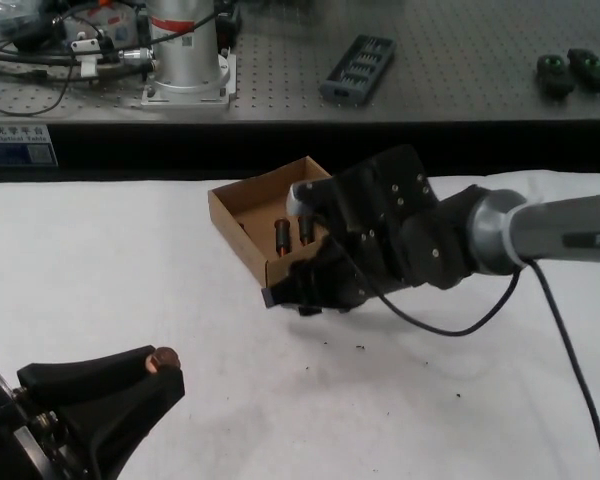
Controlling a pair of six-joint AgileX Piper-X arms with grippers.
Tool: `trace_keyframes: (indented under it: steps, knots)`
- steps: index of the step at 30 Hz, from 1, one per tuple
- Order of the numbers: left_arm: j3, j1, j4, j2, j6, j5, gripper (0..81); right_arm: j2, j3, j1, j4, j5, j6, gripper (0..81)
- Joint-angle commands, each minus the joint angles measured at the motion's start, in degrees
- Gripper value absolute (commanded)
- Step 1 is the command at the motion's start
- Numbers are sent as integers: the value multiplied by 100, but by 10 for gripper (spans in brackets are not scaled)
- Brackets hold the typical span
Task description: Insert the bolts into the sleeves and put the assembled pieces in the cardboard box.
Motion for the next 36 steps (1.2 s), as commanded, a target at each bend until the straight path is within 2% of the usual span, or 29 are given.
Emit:
trace_keyframes:
  steps: [1, 19, 22, 25, 28, 33, 36]
  knots:
    - [-28, 3, 111, -50, 64, -40, 6, 57, -97, -51, 36, -83, 13, 373]
    - [-28, 3, 167, -50, 64, -40, 6, 523, -589, -51, 6, -170, 13, 369]
    - [-28, 3, 167, -50, 64, -40, 6, 588, -642, -51, -11, -170, 13, 312]
    - [-28, 3, 167, -50, 64, -40, 6, 630, -636, -51, 3, -120, 13, 213]
    - [-28, 3, 167, -50, 64, -40, 6, 629, -636, -51, 59, -114, 13, 41]
    - [-28, 3, 167, -50, 64, -40, 6, 520, -636, -51, 632, -176, -346, 55]
    - [-28, 3, 167, -50, 64, -40, 6, 287, -636, -51, 1246, -478, -736, 55]
